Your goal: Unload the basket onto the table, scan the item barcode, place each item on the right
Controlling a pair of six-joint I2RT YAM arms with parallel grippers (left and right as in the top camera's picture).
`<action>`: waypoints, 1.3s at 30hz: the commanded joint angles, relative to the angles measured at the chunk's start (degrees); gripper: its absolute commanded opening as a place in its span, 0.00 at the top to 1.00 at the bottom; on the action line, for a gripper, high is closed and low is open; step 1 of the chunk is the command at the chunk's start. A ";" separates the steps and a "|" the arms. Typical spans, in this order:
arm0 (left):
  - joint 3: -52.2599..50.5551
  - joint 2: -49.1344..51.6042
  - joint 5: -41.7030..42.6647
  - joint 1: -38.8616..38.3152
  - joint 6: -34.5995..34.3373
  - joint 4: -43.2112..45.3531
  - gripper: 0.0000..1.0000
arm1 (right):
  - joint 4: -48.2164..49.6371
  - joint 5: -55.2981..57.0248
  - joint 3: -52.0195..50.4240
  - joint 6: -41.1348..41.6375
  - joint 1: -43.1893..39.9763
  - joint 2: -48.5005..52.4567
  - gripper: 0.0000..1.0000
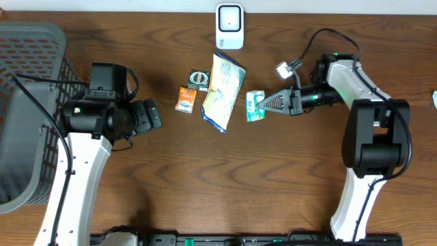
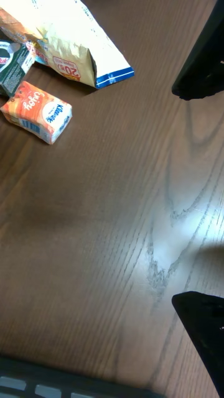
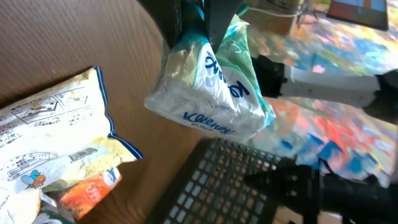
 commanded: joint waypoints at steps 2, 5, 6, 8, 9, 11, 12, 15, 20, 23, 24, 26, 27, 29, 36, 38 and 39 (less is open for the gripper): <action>0.04 0.00 -0.17 0.31 -0.50 -0.31 0.02 | 3.21 0.48 0.50 6.73 1.55 0.57 0.98; 0.04 0.00 -0.17 0.31 -0.50 -0.31 0.02 | 4.55 0.50 0.50 8.41 1.88 0.57 0.98; 0.04 0.00 -0.17 0.31 -0.50 -0.31 0.02 | 4.66 0.50 0.50 8.39 1.90 0.57 0.99; 0.04 0.00 -0.15 0.31 -0.50 -0.31 0.02 | 4.66 0.50 0.50 8.39 1.88 0.57 0.99; 0.04 0.00 -0.15 0.31 -0.50 -0.31 0.02 | 4.66 0.52 0.50 8.39 1.88 0.57 0.99; 0.04 0.00 -0.17 0.31 -0.50 -0.31 0.02 | 4.66 0.70 0.50 8.44 1.88 0.57 0.98; 0.04 0.00 -0.17 0.31 -0.50 -0.31 0.02 | 4.79 1.07 0.50 8.98 1.88 0.57 0.98; 0.04 0.00 -0.17 0.31 -0.50 -0.31 0.03 | 6.40 4.33 0.50 12.48 2.01 0.57 0.98; 0.04 0.00 -0.15 0.31 -0.50 -0.31 0.02 | 12.46 12.02 0.50 25.24 2.49 0.57 0.98; 0.04 0.00 -0.17 0.31 -0.50 -0.31 0.02 | 16.68 18.80 0.55 34.93 2.75 0.57 0.98; 0.04 0.00 -0.17 0.31 -0.50 -0.31 0.02 | 17.86 21.53 0.57 38.05 2.82 0.57 0.99; 0.04 0.00 -0.17 0.31 -0.50 -0.31 0.02 | 19.69 28.48 1.01 44.39 2.95 0.57 0.98; 0.04 0.00 -0.15 0.31 -0.50 -0.31 0.02 | 19.89 30.82 1.29 45.94 3.02 0.57 0.99; 0.04 0.00 -0.17 0.31 -0.50 -0.31 0.02 | 19.80 35.43 2.38 48.46 3.15 0.55 0.99; 0.04 0.00 -0.17 0.31 -0.50 -0.31 0.03 | 19.65 56.92 6.27 59.34 4.31 -2.93 0.99; 0.04 0.00 -0.17 0.31 -0.50 -0.31 0.02 | 19.71 64.59 6.64 62.36 4.94 -4.59 0.99; 0.04 0.00 -0.15 0.31 -0.50 -0.31 0.02 | 19.71 67.54 6.64 63.10 5.31 -5.33 0.99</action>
